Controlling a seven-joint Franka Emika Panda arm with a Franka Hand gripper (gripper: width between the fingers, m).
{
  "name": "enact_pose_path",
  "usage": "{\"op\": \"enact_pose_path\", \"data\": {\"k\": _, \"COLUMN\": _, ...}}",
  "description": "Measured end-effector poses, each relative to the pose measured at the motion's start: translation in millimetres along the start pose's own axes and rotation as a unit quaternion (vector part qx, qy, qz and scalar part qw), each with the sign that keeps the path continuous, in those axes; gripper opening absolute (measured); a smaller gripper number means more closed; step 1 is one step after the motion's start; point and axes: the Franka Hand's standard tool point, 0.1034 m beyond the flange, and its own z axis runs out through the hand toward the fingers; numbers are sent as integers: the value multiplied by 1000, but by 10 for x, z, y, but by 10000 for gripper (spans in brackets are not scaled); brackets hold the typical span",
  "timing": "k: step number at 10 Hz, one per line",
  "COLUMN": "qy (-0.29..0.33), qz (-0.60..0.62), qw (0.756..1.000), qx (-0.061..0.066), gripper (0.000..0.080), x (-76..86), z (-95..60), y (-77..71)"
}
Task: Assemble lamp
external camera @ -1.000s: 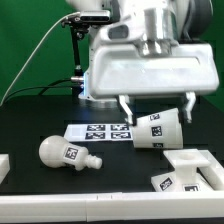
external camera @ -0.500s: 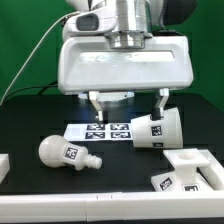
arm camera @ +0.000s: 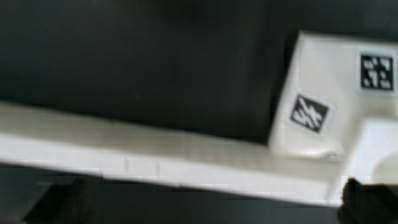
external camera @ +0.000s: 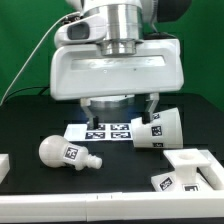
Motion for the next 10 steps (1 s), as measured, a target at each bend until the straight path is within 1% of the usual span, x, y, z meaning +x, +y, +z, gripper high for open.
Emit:
{"op": "enact_pose_path", "data": {"k": 1, "qy": -30, "qz": 5, "qw": 999, "qx": 11, "gripper": 698, "x": -70, "z": 6, "y": 23}}
{"op": "enact_pose_path", "data": {"k": 2, "qy": -34, "qz": 5, "qw": 999, "qx": 12, "gripper": 698, "x": -108, "z": 29, "y": -9}}
{"op": "enact_pose_path", "data": {"k": 3, "qy": -16, "qz": 7, "qw": 1000, "qx": 4, "gripper": 698, "x": -101, "z": 59, "y": -103}}
{"op": "enact_pose_path", "data": {"k": 4, "qy": -18, "qz": -42, "qw": 999, "qx": 5, "gripper": 698, "x": -126, "z": 78, "y": -134}}
{"op": "enact_pose_path", "data": {"k": 6, "qy": -18, "qz": -105, "qw": 994, "qx": 6, "gripper": 698, "x": -134, "z": 84, "y": -105}}
{"op": "enact_pose_path", "data": {"k": 7, "qy": -25, "qz": -181, "qw": 983, "qx": 3, "gripper": 698, "x": -175, "z": 120, "y": -93}}
{"op": "enact_pose_path", "data": {"k": 8, "qy": -22, "qz": -265, "qw": 964, "qx": -7, "gripper": 698, "x": -215, "z": 124, "y": -45}}
{"op": "enact_pose_path", "data": {"k": 9, "qy": -25, "qz": -316, "qw": 948, "qx": -8, "gripper": 698, "x": -303, "z": 128, "y": 41}}
{"op": "enact_pose_path", "data": {"k": 10, "qy": -28, "qz": -348, "qw": 937, "qx": -7, "gripper": 698, "x": -345, "z": 137, "y": 112}}
